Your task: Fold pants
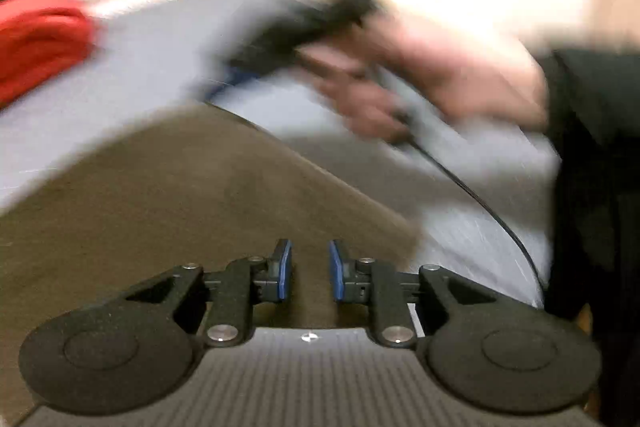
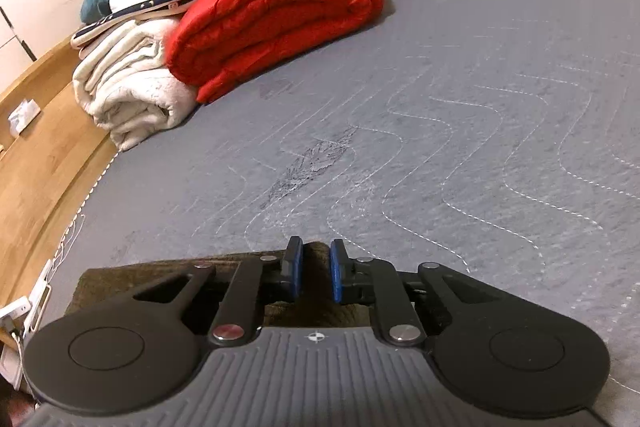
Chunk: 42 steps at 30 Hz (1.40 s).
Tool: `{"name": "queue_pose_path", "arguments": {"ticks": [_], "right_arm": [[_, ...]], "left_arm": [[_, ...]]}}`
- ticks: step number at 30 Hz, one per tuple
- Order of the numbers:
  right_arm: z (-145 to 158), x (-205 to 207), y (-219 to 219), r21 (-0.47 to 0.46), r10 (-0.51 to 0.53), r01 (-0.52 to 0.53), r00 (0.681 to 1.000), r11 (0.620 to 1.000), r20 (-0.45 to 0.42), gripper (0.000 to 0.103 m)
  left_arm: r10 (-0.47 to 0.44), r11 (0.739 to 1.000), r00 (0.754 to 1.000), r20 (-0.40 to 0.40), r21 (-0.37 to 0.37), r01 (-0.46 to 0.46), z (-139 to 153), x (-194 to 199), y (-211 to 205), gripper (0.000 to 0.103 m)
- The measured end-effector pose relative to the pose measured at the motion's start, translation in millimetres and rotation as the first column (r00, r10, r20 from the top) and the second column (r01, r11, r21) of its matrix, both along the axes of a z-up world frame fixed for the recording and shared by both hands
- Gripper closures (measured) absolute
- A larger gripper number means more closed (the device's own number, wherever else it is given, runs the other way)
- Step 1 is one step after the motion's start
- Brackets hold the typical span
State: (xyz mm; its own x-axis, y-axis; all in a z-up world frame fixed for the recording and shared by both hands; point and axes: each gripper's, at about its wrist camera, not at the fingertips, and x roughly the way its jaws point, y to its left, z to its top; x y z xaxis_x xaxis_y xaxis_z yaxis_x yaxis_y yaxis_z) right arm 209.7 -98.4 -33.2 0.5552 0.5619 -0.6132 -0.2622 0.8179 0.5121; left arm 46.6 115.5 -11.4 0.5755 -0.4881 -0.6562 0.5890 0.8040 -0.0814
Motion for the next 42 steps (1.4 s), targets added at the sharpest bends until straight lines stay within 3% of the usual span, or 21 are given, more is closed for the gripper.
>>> {"name": "queue_pose_path", "arguments": {"ticks": [2,4,5,7,9,11,13,16,18,19,21,22,25,27,28,29,31,33,34,39,42], "right_arm": [[14,-11,-4,-0.025,0.011,-0.010,0.999,1.000,0.040,0.084],[28,-25,-3,-0.049,0.065,-0.061,0.994,0.997,0.088,0.076],[34,-34,-2,-0.067,0.100,-0.093,0.989,0.993,0.107,0.065],[42,-56,4,-0.128,0.178,-0.161,0.974,0.979,0.138,0.053],[43,-83,12,-0.184,0.267,-0.238,0.951,0.954,0.153,0.052],[37,-106,19,-0.254,0.350,-0.311,0.928,0.916,0.127,0.052],[26,-129,25,-0.367,0.387,-0.328,0.917,0.870,0.099,0.052],[23,-149,14,-0.387,0.376,-0.313,0.922,0.867,0.096,0.053],[25,-153,6,-0.357,0.370,-0.320,0.925,0.878,0.082,0.053],[22,-156,4,-0.366,0.384,-0.335,0.921,0.868,0.068,0.053],[11,-160,7,-0.424,0.441,-0.394,0.897,0.816,0.014,0.054],[7,-161,9,-0.443,0.455,-0.413,0.890,0.796,-0.011,0.054],[10,-151,7,-0.408,0.438,-0.424,0.897,0.808,-0.064,0.053],[20,-141,1,-0.345,0.405,-0.390,0.914,0.854,-0.031,0.051],[24,-136,-3,-0.305,0.372,-0.358,0.928,0.883,-0.012,0.044],[27,-130,-6,-0.264,0.329,-0.317,0.944,0.911,0.003,0.034],[28,-121,-9,-0.224,0.248,-0.235,0.968,0.946,0.034,0.022],[22,-111,-6,-0.215,0.211,-0.202,0.977,0.955,0.022,0.021],[19,-108,-5,-0.208,0.206,-0.199,0.978,0.958,0.012,0.021],[3,-96,8,-0.191,0.181,-0.184,0.983,0.964,-0.035,0.019],[-2,-93,13,-0.172,0.181,-0.190,0.981,0.967,-0.067,0.017]], "left_arm": [[0.193,0.980,0.980,0.045,-0.063,-0.190,12,6,45,0.080],[0.394,0.917,0.916,0.076,-0.101,-0.386,17,8,87,0.080],[0.474,0.878,0.878,0.067,-0.110,-0.466,17,9,106,0.080],[0.584,0.808,0.811,-0.038,-0.063,-0.585,-3,19,134,0.081],[0.604,0.795,0.783,-0.148,0.057,-0.603,-33,27,140,0.080],[0.595,0.803,0.798,-0.095,0.116,-0.585,-29,23,132,0.080],[0.568,0.822,0.819,-0.076,0.092,-0.562,-10,14,129,0.080],[0.435,0.900,0.899,-0.042,0.040,-0.434,12,-11,124,0.079],[0.300,0.951,0.950,-0.084,0.097,-0.292,1,-23,112,0.077],[0.235,0.964,0.963,-0.131,0.160,-0.214,-11,-28,107,0.077],[0.123,0.942,0.982,-0.144,0.328,-0.070,-38,-46,88,0.077],[0.100,0.937,0.987,-0.123,0.346,-0.052,-39,-52,86,0.077],[0.204,0.958,0.970,-0.128,0.231,-0.171,-23,-45,109,0.074],[0.349,0.929,0.936,-0.051,0.154,-0.338,-10,-36,132,0.046],[0.432,0.898,0.901,-0.035,0.116,-0.425,-7,-28,142,0.018],[0.505,0.862,0.861,-0.051,0.070,-0.502,-7,-19,152,0.010],[0.582,0.811,0.804,-0.119,0.014,-0.585,-13,-2,166,0.010],[0.659,0.747,0.734,-0.162,0.032,-0.664,-28,16,170,0.010],[0.676,0.730,0.711,-0.195,0.046,-0.682,-36,25,172,0.010],[0.651,0.720,0.685,-0.327,-0.019,-0.694,-56,39,180,0.007],[0.626,0.730,0.692,-0.360,-0.041,-0.682,-63,40,182,0.006]]}}
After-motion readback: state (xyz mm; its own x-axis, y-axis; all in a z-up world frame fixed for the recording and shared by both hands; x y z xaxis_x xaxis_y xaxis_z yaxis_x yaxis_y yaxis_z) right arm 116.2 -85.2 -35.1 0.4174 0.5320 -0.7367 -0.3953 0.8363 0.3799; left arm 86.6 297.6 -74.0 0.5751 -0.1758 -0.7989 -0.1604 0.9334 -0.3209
